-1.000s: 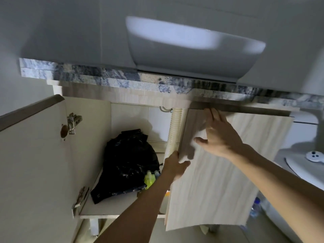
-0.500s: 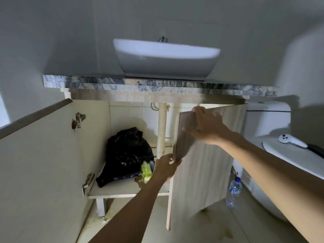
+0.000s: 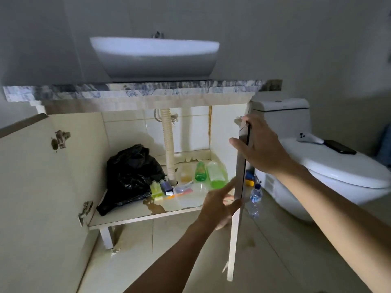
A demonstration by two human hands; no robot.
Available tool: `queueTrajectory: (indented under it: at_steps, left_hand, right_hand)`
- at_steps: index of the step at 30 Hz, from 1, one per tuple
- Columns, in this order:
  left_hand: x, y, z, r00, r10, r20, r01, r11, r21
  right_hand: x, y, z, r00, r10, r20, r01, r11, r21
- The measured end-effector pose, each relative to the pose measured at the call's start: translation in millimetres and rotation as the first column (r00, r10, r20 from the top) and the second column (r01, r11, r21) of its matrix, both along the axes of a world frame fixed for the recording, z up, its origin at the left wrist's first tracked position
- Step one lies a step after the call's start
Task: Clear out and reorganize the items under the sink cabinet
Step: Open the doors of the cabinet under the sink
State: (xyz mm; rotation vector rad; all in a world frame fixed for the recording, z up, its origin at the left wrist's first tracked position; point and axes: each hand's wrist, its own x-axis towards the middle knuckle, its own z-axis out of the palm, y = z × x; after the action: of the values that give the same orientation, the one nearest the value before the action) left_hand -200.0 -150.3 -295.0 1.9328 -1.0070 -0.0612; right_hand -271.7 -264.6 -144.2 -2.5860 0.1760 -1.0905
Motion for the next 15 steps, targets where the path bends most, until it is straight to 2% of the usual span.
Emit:
queueTrajectory:
  at_steps: [6,15]
  left_hand:
    - [-39,-55,2,0.977,-0.192,0.097,0.182,0.978,0.102]
    - [-77,-118,18,0.933,-0.319,0.166,0.258,0.916,0.307]
  right_hand:
    - [-40,-38,-11,0.986,-0.079,0.148,0.036,0.961,0.276]
    - [-78,-94,-16,0.938,-0.315,0.141,0.234,0.880,0.412]
